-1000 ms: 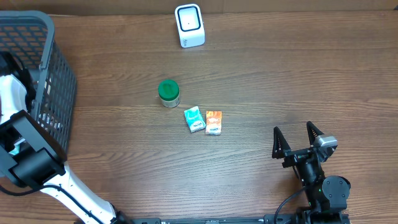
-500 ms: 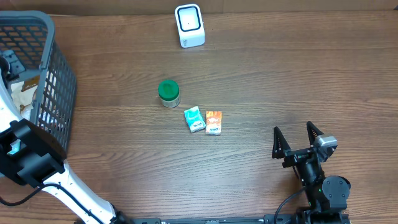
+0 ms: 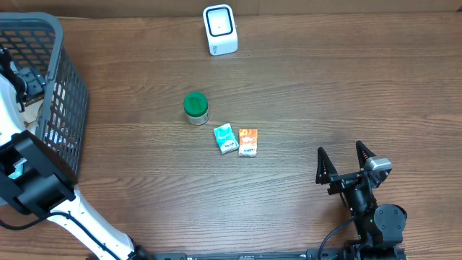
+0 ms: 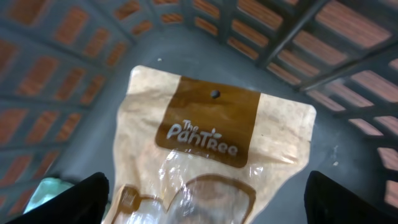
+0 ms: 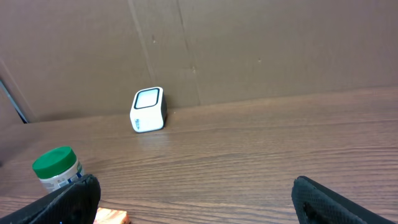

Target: Scan the item barcode

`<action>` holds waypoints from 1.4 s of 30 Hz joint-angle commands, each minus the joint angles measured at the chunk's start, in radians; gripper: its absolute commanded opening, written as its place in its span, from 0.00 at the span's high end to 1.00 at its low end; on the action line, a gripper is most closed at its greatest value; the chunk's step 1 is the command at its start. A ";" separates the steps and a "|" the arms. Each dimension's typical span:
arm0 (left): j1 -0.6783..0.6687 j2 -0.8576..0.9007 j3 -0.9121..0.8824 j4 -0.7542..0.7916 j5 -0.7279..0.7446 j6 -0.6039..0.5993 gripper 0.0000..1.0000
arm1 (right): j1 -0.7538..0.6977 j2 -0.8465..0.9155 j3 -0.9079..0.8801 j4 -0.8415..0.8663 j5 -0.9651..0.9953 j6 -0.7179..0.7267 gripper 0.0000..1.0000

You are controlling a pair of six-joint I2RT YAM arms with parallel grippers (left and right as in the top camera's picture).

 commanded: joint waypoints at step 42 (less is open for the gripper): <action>-0.028 0.125 -0.160 0.130 0.011 0.100 0.77 | -0.003 -0.011 -0.011 0.006 0.005 -0.004 0.00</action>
